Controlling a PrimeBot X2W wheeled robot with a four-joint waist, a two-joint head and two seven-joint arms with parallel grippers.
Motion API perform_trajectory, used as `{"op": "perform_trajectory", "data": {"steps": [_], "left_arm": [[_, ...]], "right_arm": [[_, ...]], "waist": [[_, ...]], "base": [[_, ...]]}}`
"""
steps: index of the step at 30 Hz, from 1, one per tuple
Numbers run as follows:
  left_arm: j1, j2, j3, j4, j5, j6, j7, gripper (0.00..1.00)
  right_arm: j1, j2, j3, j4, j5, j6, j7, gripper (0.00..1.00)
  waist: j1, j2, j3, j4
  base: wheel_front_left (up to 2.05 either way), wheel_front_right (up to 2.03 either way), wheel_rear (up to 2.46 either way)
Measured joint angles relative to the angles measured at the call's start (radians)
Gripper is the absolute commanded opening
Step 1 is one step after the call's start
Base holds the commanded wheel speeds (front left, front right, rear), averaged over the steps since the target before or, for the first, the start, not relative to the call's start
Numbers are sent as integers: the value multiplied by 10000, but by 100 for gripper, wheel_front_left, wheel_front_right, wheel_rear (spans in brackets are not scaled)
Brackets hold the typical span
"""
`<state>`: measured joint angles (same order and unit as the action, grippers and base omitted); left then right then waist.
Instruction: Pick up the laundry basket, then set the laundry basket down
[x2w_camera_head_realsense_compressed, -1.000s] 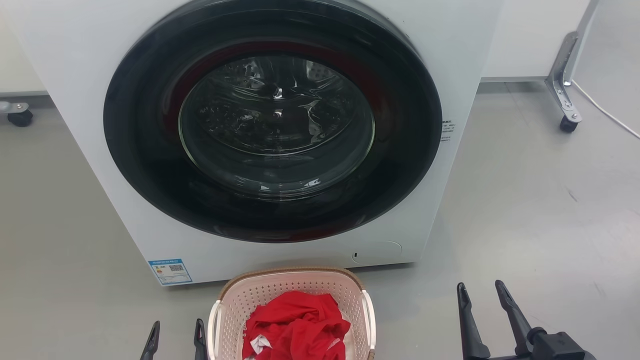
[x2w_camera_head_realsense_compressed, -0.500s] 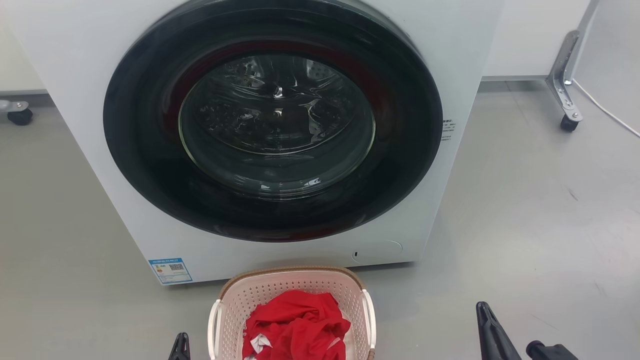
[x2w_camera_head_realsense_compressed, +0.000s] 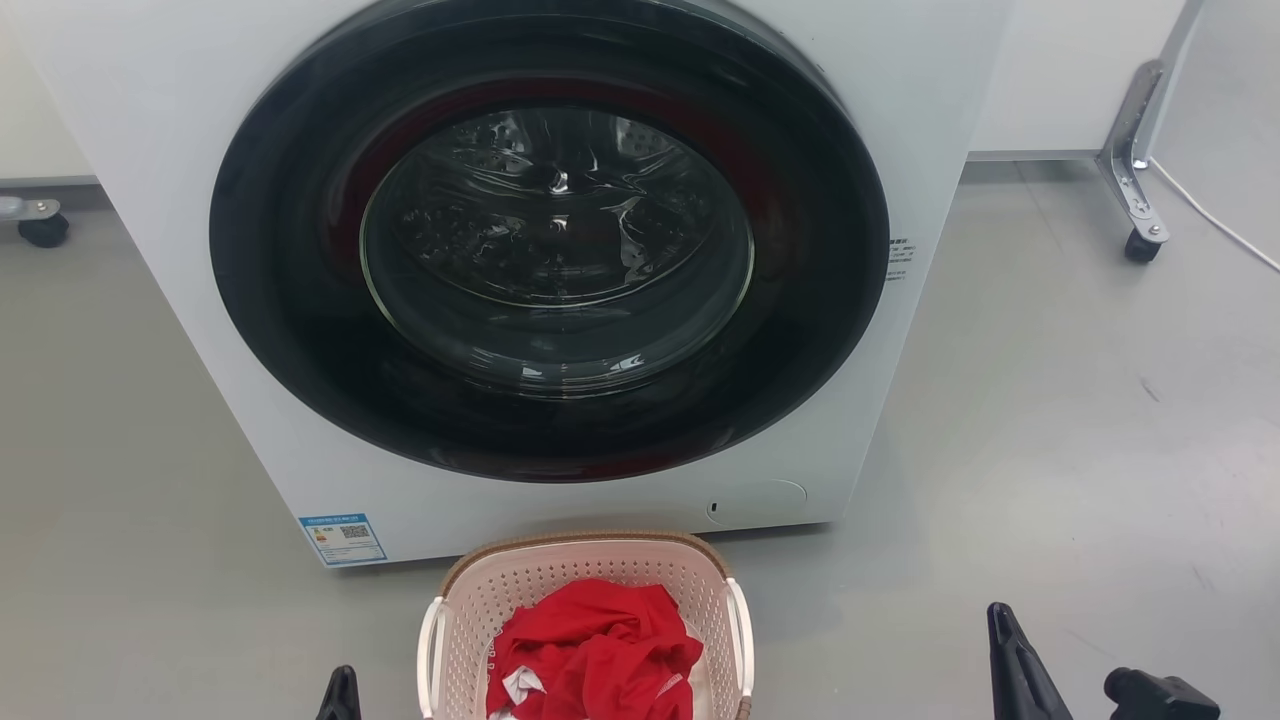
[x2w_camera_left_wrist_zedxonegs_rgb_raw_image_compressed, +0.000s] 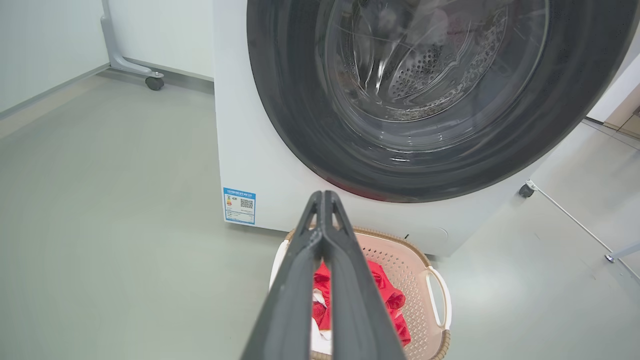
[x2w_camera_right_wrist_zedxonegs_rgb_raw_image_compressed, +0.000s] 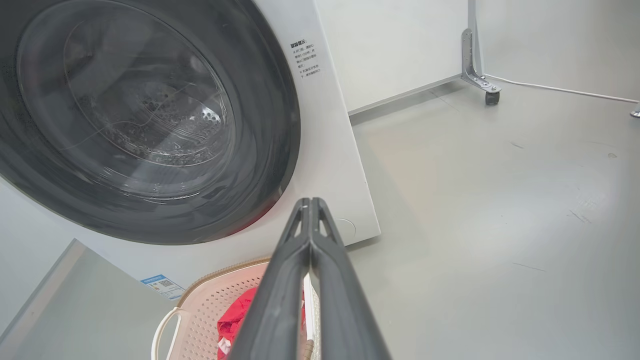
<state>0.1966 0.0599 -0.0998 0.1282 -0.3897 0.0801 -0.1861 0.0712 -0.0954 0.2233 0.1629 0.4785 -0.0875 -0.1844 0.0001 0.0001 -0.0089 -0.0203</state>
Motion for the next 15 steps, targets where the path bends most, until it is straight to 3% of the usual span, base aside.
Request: {"op": "perform_trajectory", "data": {"steps": [15], "left_arm": [[-529,-15,359,291,-2330,-345,583,0]], "right_arm": [[-239,123,-671,219,2150,351,608,0]], "waist": [[0,0,19,38]], "base": [[0,0,0]]}}
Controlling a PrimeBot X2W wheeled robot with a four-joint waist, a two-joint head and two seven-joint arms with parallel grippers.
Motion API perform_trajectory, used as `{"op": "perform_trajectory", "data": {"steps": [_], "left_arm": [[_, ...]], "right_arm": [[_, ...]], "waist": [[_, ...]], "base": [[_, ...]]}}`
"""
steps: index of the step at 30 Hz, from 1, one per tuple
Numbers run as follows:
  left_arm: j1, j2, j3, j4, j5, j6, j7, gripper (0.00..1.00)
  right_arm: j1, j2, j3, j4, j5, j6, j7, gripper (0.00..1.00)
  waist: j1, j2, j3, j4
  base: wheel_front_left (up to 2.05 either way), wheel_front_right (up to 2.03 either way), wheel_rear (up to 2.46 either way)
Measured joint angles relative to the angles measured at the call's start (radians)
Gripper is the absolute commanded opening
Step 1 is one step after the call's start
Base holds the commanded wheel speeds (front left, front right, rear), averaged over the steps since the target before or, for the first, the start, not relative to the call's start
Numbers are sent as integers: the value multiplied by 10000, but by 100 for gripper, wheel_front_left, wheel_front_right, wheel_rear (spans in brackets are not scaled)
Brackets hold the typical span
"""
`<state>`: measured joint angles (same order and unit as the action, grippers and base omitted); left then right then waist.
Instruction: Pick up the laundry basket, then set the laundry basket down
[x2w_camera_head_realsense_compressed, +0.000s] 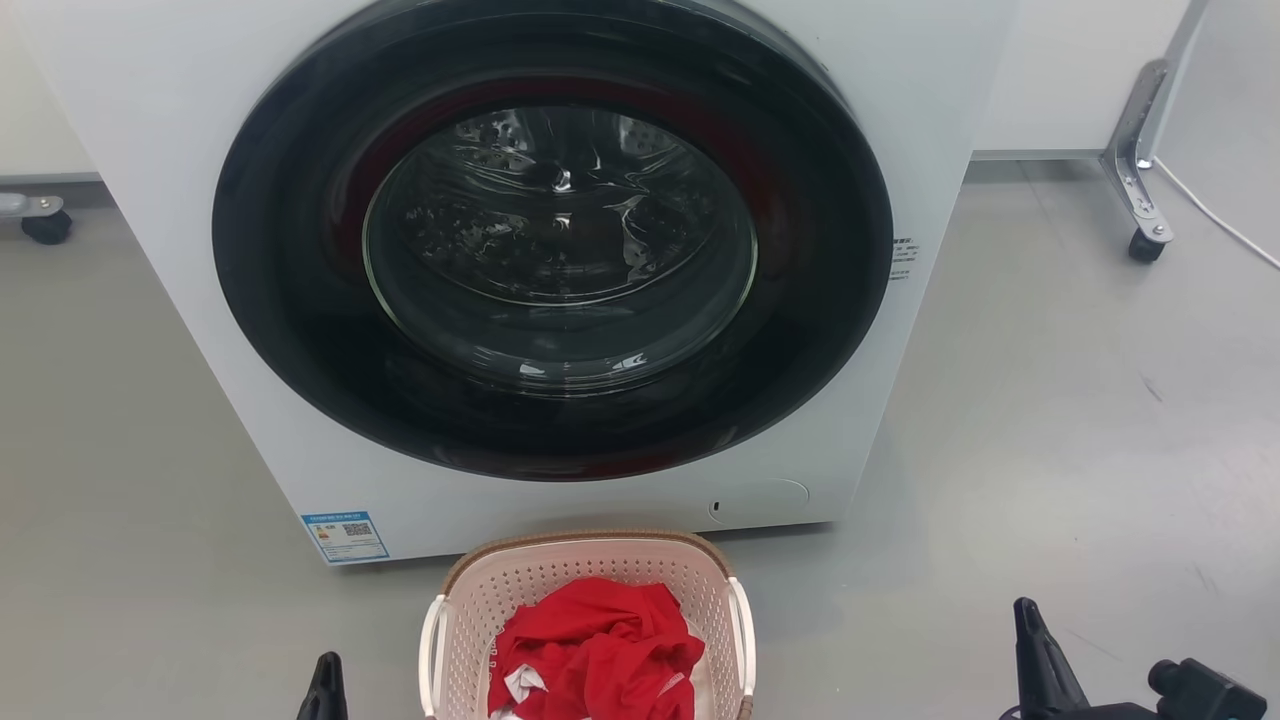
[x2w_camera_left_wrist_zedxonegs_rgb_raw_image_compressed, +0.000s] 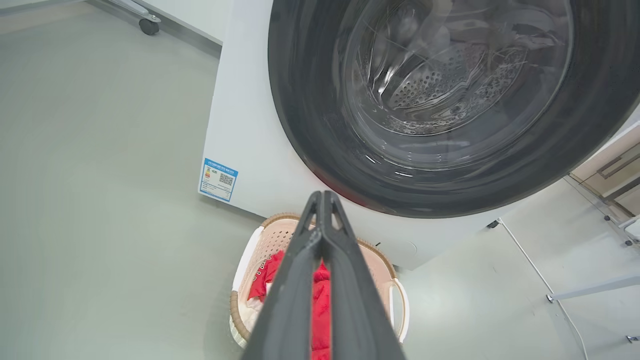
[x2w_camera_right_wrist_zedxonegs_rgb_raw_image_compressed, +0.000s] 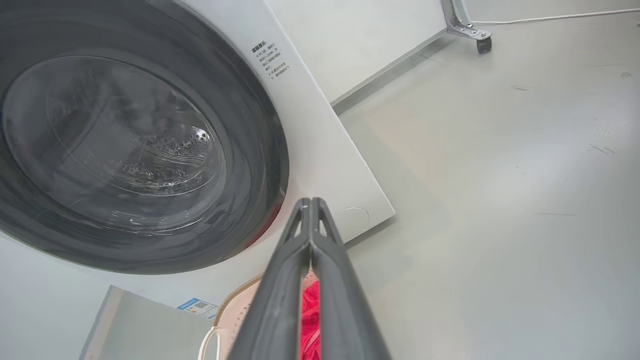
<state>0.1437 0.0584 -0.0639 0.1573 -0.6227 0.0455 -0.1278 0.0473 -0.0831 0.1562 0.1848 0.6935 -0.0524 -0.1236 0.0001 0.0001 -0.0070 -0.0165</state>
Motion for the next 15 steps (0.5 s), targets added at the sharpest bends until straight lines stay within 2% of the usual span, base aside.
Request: {"op": "perform_trajectory", "data": {"steps": [15], "left_arm": [[-448,-27,349,320,-2140,-380,579,0]], "right_arm": [[-294,73,-669,259,2050,405,539,0]], "waist": [[0,0,20,37]], "base": [[0,0,0]]}}
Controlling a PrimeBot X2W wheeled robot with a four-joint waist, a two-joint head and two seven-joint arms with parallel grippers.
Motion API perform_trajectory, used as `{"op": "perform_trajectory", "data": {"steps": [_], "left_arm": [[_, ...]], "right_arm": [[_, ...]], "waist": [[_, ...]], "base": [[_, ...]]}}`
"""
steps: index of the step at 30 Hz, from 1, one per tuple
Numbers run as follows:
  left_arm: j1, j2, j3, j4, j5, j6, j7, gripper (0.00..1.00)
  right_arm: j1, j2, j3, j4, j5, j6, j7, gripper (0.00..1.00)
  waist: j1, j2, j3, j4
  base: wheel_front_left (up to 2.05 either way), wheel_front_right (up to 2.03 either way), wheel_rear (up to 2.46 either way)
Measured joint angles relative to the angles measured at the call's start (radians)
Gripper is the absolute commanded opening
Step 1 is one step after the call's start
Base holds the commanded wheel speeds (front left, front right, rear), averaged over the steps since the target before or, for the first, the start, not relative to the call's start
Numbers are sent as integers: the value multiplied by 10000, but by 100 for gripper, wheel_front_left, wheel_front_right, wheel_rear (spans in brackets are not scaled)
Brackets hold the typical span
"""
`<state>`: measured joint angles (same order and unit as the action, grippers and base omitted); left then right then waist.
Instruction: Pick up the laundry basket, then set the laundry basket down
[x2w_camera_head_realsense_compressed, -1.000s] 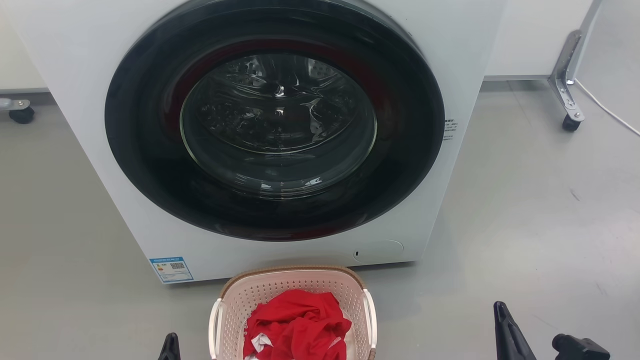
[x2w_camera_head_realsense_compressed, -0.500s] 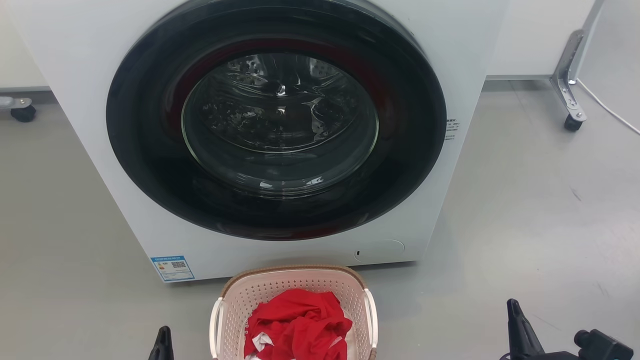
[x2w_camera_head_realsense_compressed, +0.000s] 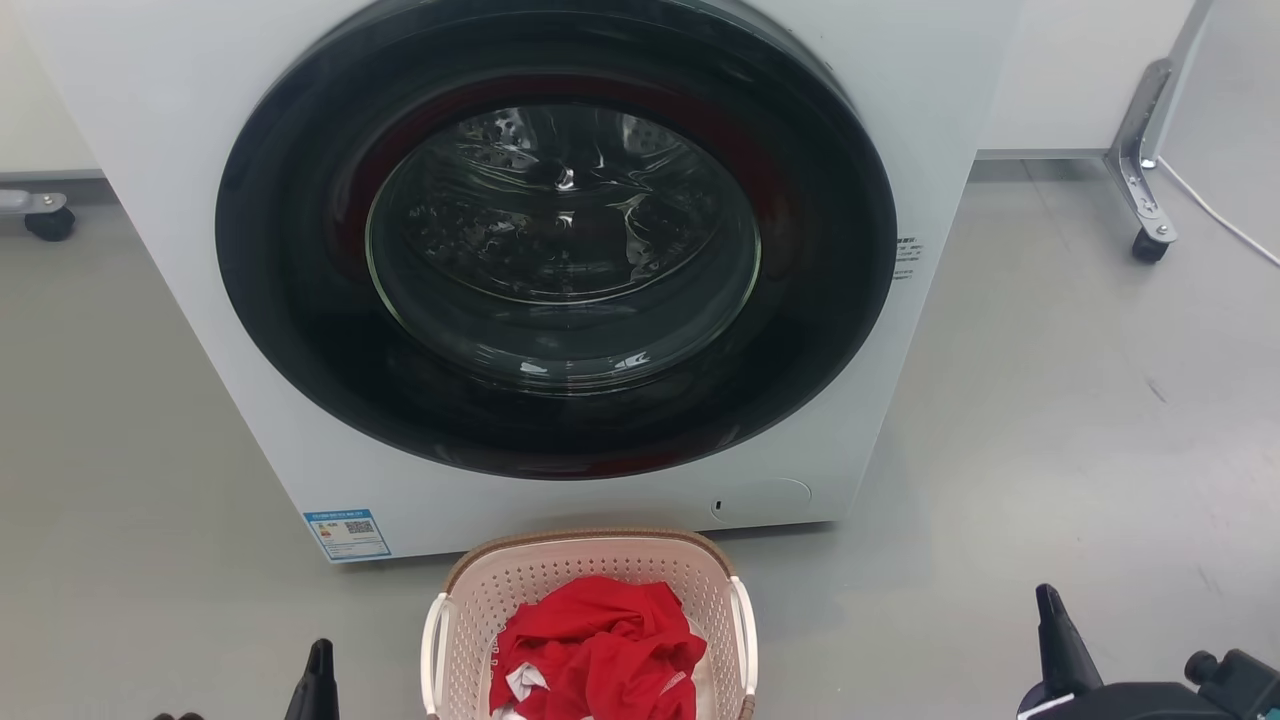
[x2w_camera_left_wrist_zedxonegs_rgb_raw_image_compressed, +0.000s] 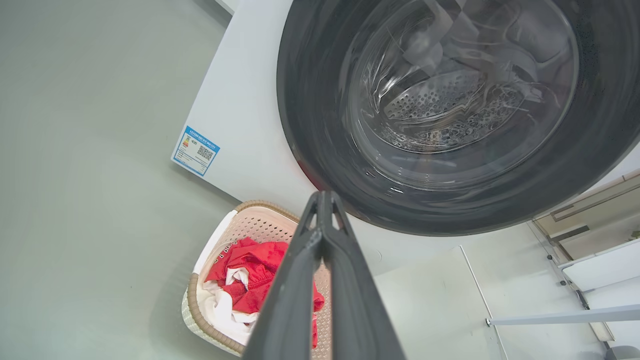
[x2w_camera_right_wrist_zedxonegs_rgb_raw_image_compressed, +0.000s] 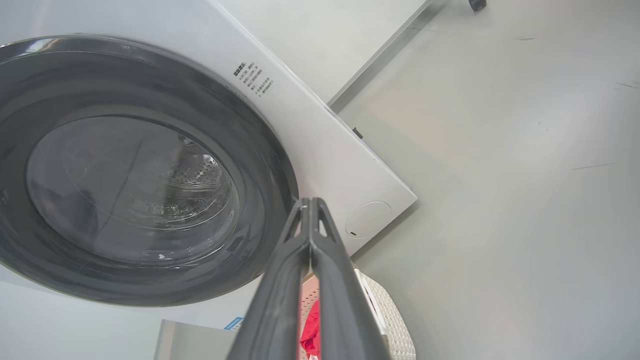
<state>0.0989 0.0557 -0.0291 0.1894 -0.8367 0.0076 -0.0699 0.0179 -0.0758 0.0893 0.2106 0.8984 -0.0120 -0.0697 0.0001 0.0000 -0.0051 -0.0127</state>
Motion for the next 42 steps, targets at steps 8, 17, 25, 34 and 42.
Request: {"op": "perform_trajectory", "data": {"steps": [8,17,25,34,42], "left_arm": [[-277,-13,211,211,-1185,-180,307,0],[-587,-21,424,328,-2497,-445,610,0],[-809,-29,562,520,-3586,-617,861,0],[-1151,-61,805,667,-4880,-800,1198,0],[-1448,-96,963,878,-6184,-1066,1511,0]], "right_arm": [[-136,59,-347,171,1099,213,305,0],[-330,117,-742,284,2330,416,610,0],[-528,151,-1039,401,3264,619,874,0],[-698,221,-1436,566,4497,832,1189,0],[-828,267,-1820,729,5730,1083,1494,0]], "waist": [[0,0,11,20],[0,0,23,43],[0,0,32,60],[0,1,44,83],[0,0,56,105]], "base": [[0,0,0],[0,0,0],[0,0,0],[0,0,0],[0,0,0]]}}
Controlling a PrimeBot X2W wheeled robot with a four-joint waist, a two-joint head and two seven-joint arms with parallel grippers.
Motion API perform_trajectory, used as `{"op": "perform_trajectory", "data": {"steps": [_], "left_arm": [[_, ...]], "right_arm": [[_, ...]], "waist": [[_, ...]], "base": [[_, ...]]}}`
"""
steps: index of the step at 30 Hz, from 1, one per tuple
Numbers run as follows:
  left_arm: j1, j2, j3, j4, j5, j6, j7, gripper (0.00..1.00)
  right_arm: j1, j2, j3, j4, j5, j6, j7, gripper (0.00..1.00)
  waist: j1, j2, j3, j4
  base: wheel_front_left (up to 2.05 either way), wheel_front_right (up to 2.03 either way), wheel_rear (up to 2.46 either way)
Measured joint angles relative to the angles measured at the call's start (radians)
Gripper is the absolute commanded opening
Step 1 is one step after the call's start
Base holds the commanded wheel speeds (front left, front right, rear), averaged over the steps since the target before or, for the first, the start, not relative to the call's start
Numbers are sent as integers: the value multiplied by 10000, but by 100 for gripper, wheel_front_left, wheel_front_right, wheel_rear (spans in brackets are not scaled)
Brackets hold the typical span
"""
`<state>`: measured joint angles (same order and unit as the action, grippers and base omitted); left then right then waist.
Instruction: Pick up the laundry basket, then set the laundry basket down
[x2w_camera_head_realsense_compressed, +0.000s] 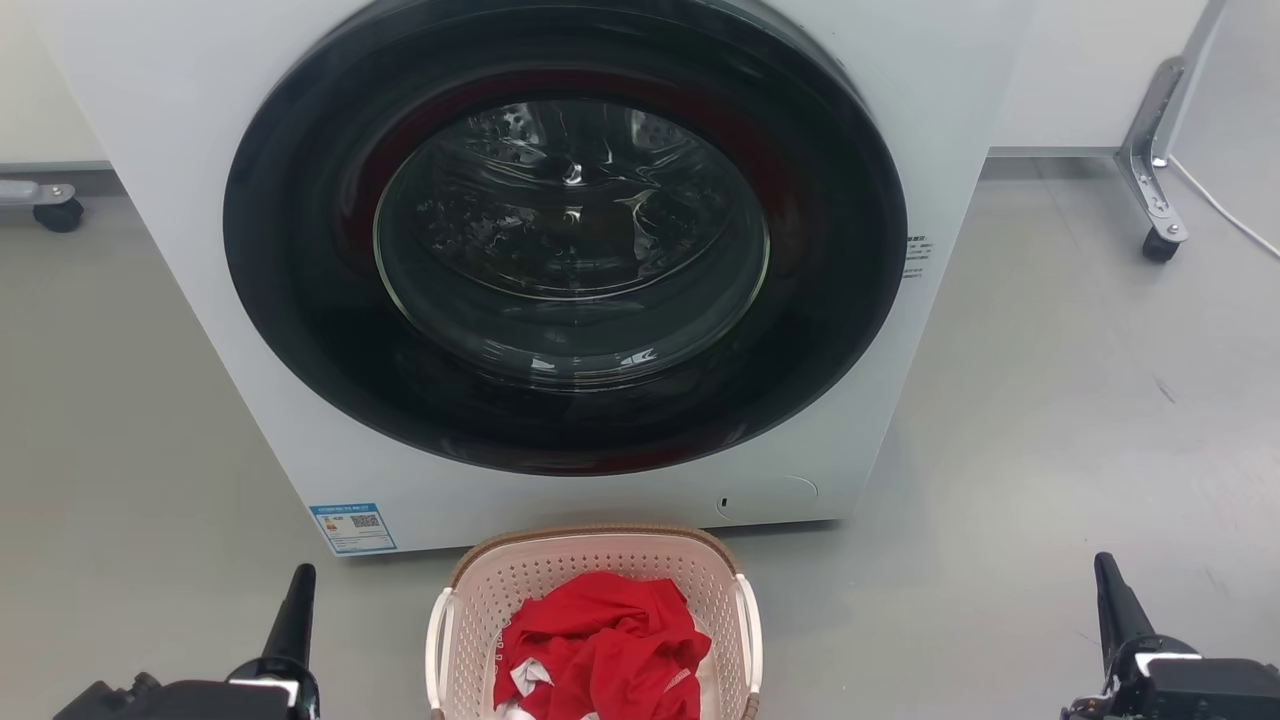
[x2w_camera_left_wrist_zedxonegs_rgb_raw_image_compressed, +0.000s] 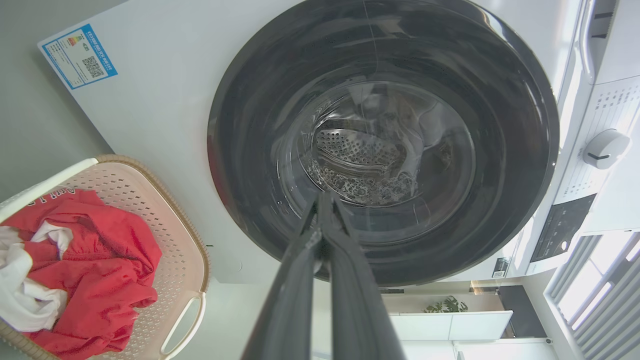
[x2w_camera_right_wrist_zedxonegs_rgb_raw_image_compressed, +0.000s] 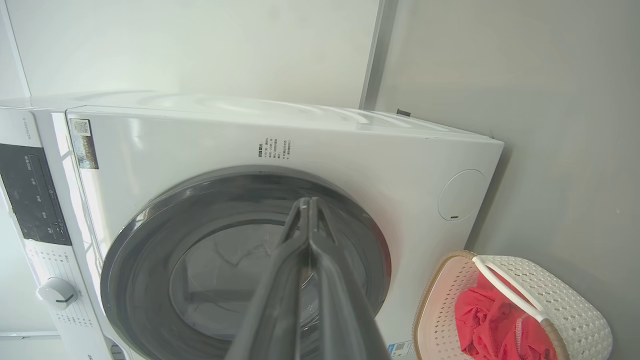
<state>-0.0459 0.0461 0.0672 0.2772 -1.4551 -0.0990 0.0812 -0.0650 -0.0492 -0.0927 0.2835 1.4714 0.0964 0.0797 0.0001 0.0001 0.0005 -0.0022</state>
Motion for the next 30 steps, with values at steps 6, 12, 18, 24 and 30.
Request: {"op": "perform_trajectory", "data": {"steps": [6,12,18,24,30], "left_arm": [[-144,-17,180,96,-938,-163,211,0],[-341,-35,230,173,-1453,-244,318,0],[-340,-44,232,180,-1455,-244,318,0],[-340,-48,232,182,-1455,-244,318,0],[-340,-48,232,184,-1455,-244,318,0]], "right_arm": [[-105,29,-265,111,802,125,222,0],[-262,48,-393,150,1246,215,336,0],[-275,50,-395,151,1254,240,336,0],[-275,52,-395,151,1256,240,336,0],[-275,52,-395,151,1256,240,336,0]], "waist": [[0,0,8,15],[0,0,12,23],[0,0,12,23],[-2,0,12,23],[-2,0,12,22]], "base": [[0,0,0],[0,0,0],[0,0,0],[0,0,0],[0,0,0]]}}
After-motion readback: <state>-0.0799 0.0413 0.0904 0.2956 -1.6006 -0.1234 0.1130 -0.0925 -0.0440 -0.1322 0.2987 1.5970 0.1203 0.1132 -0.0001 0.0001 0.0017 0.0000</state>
